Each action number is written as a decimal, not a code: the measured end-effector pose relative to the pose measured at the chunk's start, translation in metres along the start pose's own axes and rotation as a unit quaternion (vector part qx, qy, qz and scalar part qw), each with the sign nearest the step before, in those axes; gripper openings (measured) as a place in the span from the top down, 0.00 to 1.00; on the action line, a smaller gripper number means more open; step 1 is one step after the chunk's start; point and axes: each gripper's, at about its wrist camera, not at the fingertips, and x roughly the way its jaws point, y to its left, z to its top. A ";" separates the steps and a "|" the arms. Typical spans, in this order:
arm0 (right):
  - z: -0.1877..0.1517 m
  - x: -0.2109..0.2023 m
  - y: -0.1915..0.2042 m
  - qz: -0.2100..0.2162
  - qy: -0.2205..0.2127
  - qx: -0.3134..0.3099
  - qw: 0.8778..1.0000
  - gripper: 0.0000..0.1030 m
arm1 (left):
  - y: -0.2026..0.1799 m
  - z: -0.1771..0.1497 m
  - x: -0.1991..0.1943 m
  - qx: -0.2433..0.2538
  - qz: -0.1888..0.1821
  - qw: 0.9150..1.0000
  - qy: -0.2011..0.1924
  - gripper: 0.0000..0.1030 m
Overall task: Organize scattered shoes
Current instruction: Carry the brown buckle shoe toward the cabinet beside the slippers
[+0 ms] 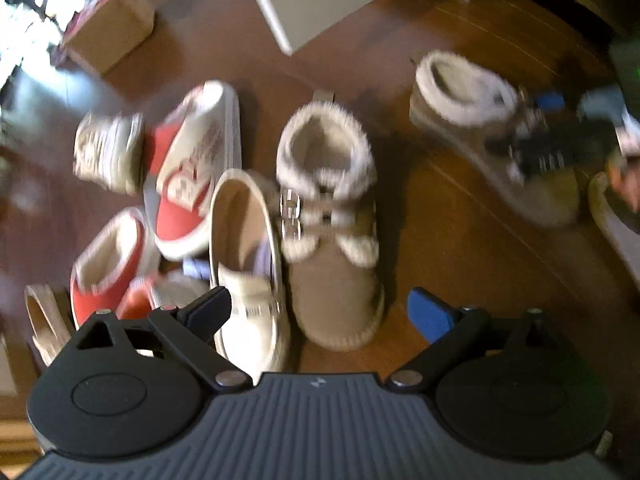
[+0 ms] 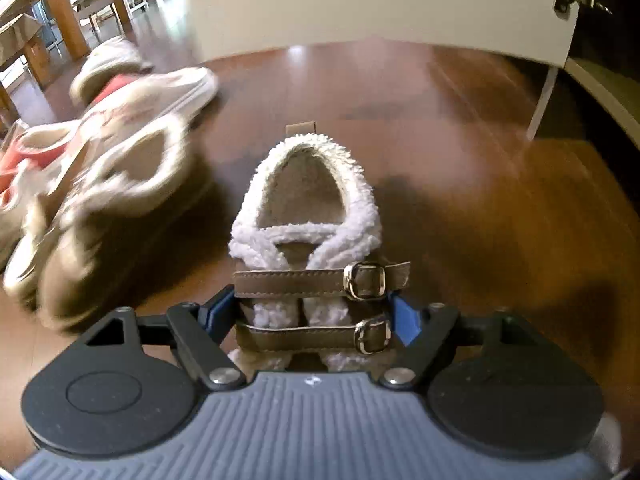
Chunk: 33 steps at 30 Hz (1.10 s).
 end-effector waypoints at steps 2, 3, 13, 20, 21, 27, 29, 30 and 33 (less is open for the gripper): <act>0.008 0.005 -0.030 -0.006 0.001 0.008 1.000 0.26 | -0.010 0.018 0.006 0.017 0.002 1.000 -0.013 0.06; 0.010 0.006 -0.045 -0.008 0.002 0.007 1.000 0.26 | -0.015 0.026 0.009 0.019 0.002 1.000 -0.019 0.06; 0.003 -0.006 -0.138 -0.012 0.008 -0.013 1.000 0.26 | -0.062 0.060 0.043 -0.053 -0.076 0.995 -0.026 0.06; -0.003 -0.011 -0.146 -0.007 0.012 -0.038 0.999 0.26 | -0.072 0.052 0.053 -0.044 -0.067 0.997 -0.016 0.06; -0.004 -0.012 -0.146 -0.008 0.010 -0.036 0.999 0.26 | -0.072 0.052 0.053 -0.046 -0.067 0.997 -0.015 0.06; -0.011 -0.012 -0.146 -0.021 0.012 -0.017 1.000 0.21 | -0.073 0.054 0.050 -0.058 -0.063 0.996 -0.027 0.06; -0.014 -0.012 -0.144 -0.032 0.018 -0.006 0.999 0.17 | -0.074 0.055 0.049 -0.062 -0.064 0.996 -0.027 0.06; -0.017 -0.017 -0.142 -0.041 0.010 -0.001 0.999 0.17 | -0.074 0.055 0.046 -0.066 -0.063 0.995 -0.027 0.06; -0.032 -0.053 -0.129 -0.069 -0.041 0.045 0.996 0.14 | -0.075 0.053 0.036 -0.076 -0.063 0.995 -0.032 0.06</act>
